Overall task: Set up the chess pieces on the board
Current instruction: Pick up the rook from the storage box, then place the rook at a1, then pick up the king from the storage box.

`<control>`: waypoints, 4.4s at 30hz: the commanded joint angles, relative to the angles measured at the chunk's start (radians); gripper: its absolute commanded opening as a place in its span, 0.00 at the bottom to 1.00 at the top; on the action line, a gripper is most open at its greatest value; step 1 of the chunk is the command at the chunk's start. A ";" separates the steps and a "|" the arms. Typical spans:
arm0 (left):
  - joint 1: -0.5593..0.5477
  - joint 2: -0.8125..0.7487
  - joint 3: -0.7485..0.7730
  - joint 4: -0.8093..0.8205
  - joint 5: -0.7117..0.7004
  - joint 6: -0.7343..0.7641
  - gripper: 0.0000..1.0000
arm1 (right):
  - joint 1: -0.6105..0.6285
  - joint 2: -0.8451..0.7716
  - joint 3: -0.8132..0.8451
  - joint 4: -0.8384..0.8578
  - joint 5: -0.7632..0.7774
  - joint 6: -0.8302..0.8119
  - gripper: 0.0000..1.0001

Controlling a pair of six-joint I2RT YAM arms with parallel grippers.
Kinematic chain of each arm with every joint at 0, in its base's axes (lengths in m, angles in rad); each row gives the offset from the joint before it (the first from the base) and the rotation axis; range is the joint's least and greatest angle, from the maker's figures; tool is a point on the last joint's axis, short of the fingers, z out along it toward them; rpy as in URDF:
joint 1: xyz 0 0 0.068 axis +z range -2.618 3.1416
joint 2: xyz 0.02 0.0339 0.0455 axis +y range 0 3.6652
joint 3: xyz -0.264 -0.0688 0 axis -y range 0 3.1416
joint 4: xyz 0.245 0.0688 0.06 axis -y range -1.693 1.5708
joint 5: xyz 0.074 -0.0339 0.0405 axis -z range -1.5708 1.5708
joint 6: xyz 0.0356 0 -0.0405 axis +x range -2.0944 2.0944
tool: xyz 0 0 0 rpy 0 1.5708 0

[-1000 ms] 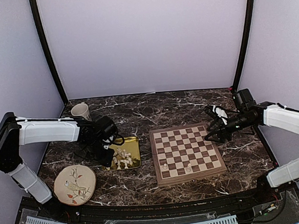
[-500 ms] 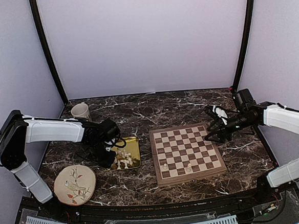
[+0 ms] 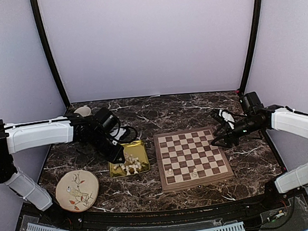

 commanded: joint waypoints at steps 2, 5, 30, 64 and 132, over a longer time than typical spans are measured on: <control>-0.044 -0.016 0.062 -0.003 0.045 0.097 0.04 | -0.006 -0.007 0.012 -0.002 -0.002 -0.005 0.57; -0.134 0.018 0.144 -0.024 0.025 0.145 0.05 | -0.006 -0.019 0.013 -0.002 -0.003 -0.002 0.56; -0.472 0.535 0.708 -0.253 -0.157 0.288 0.05 | -0.012 -0.179 -0.033 0.036 0.105 0.000 0.57; -0.449 0.652 0.722 -0.239 -0.160 0.330 0.08 | -0.014 -0.139 -0.028 0.021 0.116 -0.018 0.58; -0.013 0.335 0.366 -0.132 -0.285 0.030 0.47 | -0.021 -0.156 -0.036 0.039 0.033 -0.017 0.58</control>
